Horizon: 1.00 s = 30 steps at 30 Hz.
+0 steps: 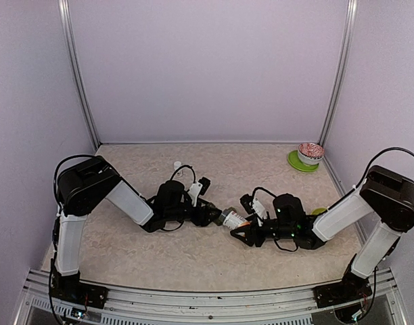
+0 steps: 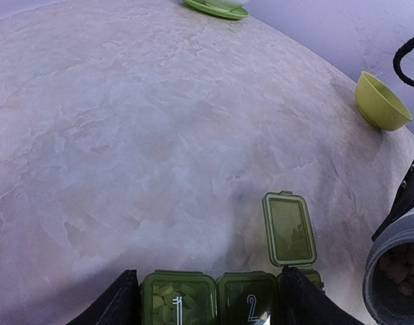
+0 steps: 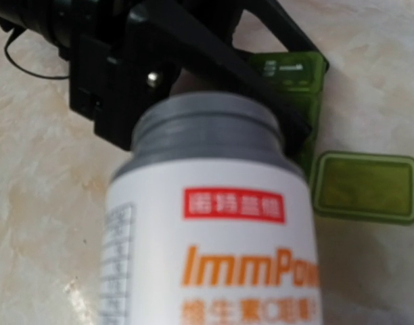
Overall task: Sort the pills into containers
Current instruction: Pour the pill into the compartment of the pill container.
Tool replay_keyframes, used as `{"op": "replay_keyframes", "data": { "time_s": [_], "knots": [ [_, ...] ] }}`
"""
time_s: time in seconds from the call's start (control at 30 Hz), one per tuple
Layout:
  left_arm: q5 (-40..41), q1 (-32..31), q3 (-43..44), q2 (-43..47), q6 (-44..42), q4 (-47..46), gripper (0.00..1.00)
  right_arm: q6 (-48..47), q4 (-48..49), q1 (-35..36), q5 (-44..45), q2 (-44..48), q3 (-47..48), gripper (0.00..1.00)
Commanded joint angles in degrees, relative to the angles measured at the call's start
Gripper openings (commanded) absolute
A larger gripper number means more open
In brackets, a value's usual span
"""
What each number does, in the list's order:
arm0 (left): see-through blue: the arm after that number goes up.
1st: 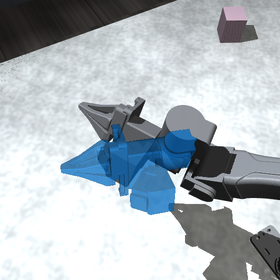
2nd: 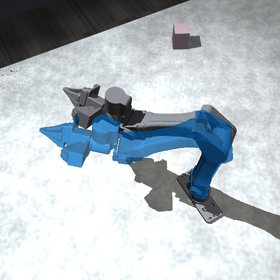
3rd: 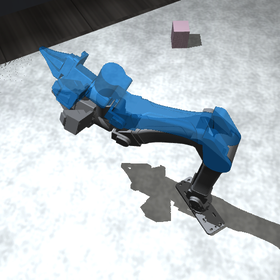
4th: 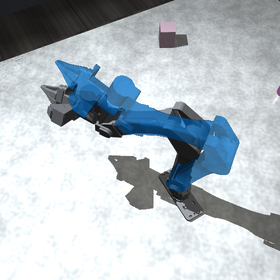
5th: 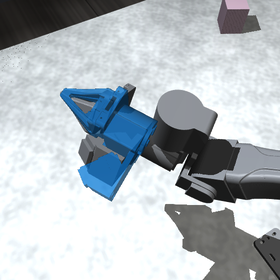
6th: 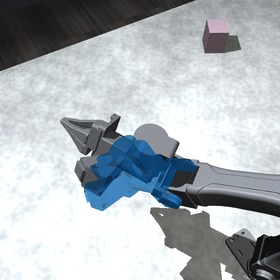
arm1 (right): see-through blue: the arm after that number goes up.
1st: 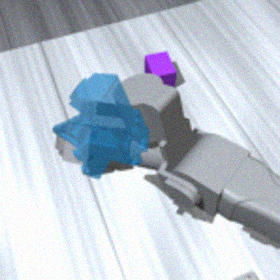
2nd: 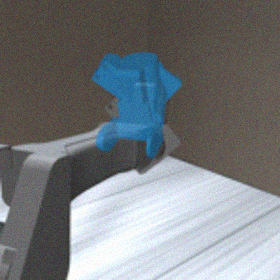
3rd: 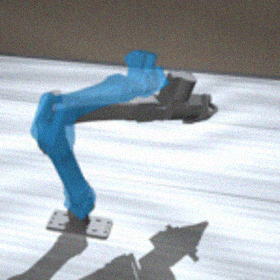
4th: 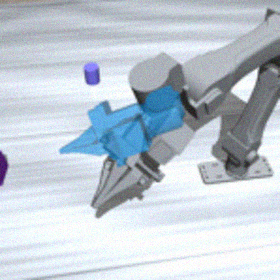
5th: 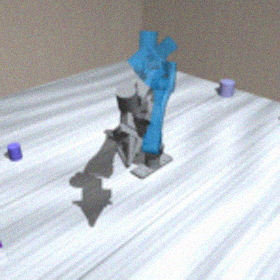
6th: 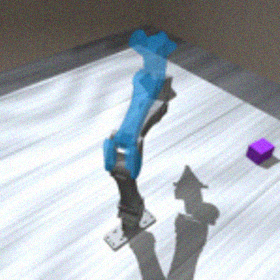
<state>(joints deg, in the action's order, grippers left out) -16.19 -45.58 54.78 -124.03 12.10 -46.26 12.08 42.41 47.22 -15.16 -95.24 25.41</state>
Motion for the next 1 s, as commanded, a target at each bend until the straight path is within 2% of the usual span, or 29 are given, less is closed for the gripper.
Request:
{"op": "replay_keyframes", "data": {
  "time_s": [0.0,0.97],
  "knots": [
    [0.44,-0.3,-1.09,-0.3,-0.67,0.69,0.68,0.07,-1.07,0.45,0.41,-0.93,1.77,0.0],
    [0.71,-0.32,-1.35,-2.36,-1.8,-0.76,0.66,0.4,-12.31,0.49,1.99,-1.61,7.11,0.0]
  ]
}}
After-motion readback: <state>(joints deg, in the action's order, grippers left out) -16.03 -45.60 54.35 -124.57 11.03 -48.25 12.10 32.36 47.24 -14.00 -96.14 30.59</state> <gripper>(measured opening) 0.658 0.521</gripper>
